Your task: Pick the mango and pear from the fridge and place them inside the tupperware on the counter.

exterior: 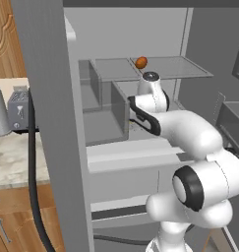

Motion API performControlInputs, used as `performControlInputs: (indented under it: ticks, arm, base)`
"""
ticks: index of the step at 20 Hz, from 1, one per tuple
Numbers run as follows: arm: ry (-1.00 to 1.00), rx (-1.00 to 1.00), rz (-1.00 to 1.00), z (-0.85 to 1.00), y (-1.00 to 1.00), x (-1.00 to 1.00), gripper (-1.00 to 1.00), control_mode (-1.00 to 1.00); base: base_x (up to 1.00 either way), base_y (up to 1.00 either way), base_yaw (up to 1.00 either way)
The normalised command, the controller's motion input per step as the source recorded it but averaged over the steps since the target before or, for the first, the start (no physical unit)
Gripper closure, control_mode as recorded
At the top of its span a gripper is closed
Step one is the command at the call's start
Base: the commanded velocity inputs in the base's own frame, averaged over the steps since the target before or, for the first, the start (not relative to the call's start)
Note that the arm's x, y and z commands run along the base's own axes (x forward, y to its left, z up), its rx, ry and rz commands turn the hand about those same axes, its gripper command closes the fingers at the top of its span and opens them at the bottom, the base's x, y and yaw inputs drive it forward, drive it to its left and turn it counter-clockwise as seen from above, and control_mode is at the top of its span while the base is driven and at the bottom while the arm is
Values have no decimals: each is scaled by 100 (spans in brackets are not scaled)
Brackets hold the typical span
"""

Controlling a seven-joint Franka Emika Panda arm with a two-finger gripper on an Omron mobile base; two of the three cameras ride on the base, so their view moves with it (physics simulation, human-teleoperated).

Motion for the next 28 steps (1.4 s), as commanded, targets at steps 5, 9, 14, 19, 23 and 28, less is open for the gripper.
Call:
performControlInputs:
  ticks: [5,9,14,19,23,28]
  arm:
    - [-6,0,0,-23,0,31,-100,-100]
    - [0,0,0,-12,0,37,-100,-100]
    - [0,0,0,-12,0,43,-100,-100]
    - [0,0,0,-8,4,38,-100,-100]
    - [0,0,0,-10,5,31,-100,-100]
    - [0,0,0,-9,5,31,-100,-100]
  base:
    - [0,0,0]
    - [0,0,0]
    - [0,0,0]
    - [0,0,0]
    - [0,0,0]
    - [0,0,0]
